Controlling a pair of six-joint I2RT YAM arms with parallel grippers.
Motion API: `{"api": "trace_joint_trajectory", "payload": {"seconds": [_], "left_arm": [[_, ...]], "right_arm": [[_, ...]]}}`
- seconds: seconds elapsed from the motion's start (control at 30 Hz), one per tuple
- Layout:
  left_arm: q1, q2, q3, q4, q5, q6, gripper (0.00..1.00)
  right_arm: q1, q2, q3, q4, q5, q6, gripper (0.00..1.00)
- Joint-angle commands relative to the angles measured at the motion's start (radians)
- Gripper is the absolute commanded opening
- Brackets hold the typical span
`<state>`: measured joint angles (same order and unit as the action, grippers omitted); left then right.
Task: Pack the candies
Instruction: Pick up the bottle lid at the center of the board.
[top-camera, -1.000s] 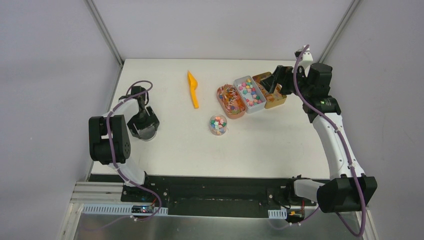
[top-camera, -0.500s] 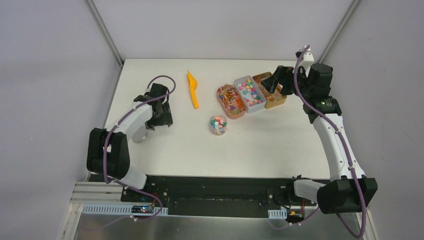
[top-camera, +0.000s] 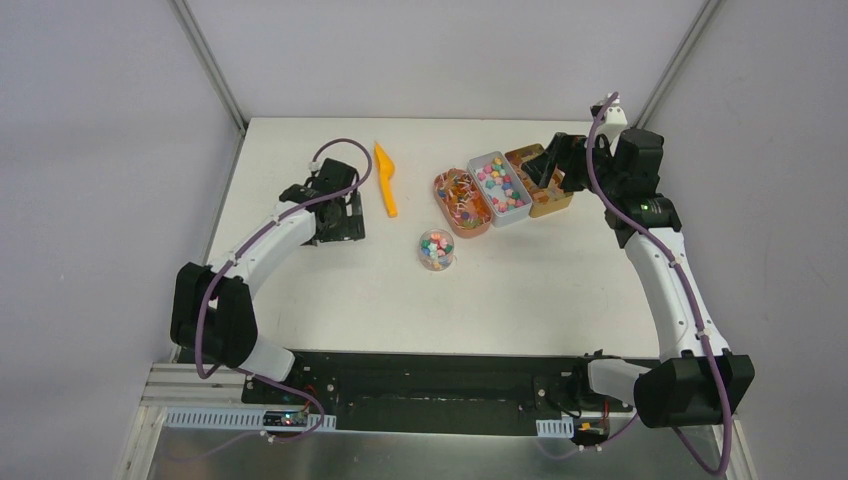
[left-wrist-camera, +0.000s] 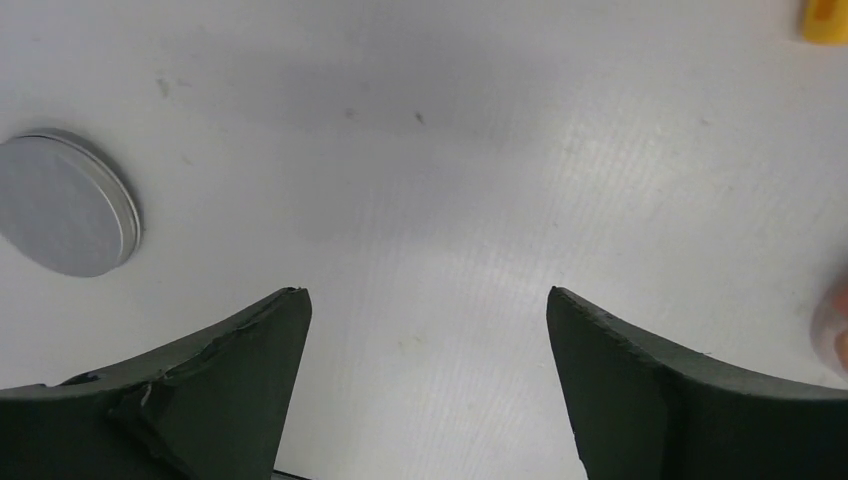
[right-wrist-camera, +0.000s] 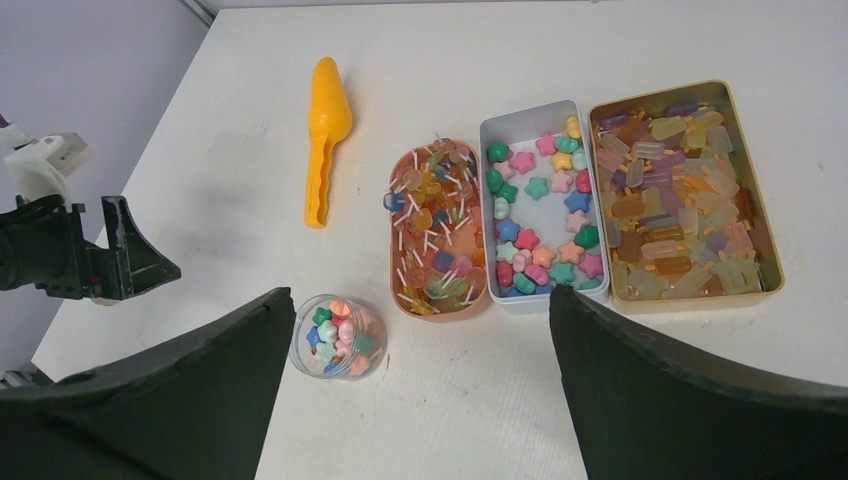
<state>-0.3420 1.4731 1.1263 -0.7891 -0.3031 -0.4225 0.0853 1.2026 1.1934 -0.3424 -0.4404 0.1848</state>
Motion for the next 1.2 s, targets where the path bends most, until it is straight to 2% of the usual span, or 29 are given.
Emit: {"api": "trace_joint_trajectory", "payload": {"seconds": [0.0, 0.2, 0.3, 0.6, 0.9, 1.17], "left_arm": [[0.133, -0.037, 0.002, -0.022, -0.086, -0.007, 0.92], [0.363, -0.040, -0.042, -0.021, -0.100, -0.032, 0.99], [0.485, -0.025, -0.040, -0.015, -0.029, -0.041, 0.99], [0.699, 0.017, -0.047, 0.042, 0.000, -0.015, 0.99], [0.750, 0.115, -0.082, 0.083, 0.086, -0.012, 0.99], [0.764, 0.144, -0.069, 0.070, 0.037, 0.012, 0.99]], "right_arm": [[0.004, -0.033, -0.001, 0.047, 0.011, 0.004, 1.00], [0.005, -0.022, 0.000, 0.055, -0.009, 0.012, 1.00], [0.005, -0.023, -0.001, 0.055, -0.010, 0.013, 1.00], [0.006, -0.017, -0.002, 0.060, -0.022, 0.020, 1.00], [0.007, 0.004, 0.000, 0.072, -0.047, 0.040, 1.00], [0.008, 0.025, -0.003, 0.088, -0.061, 0.051, 1.00]]}}
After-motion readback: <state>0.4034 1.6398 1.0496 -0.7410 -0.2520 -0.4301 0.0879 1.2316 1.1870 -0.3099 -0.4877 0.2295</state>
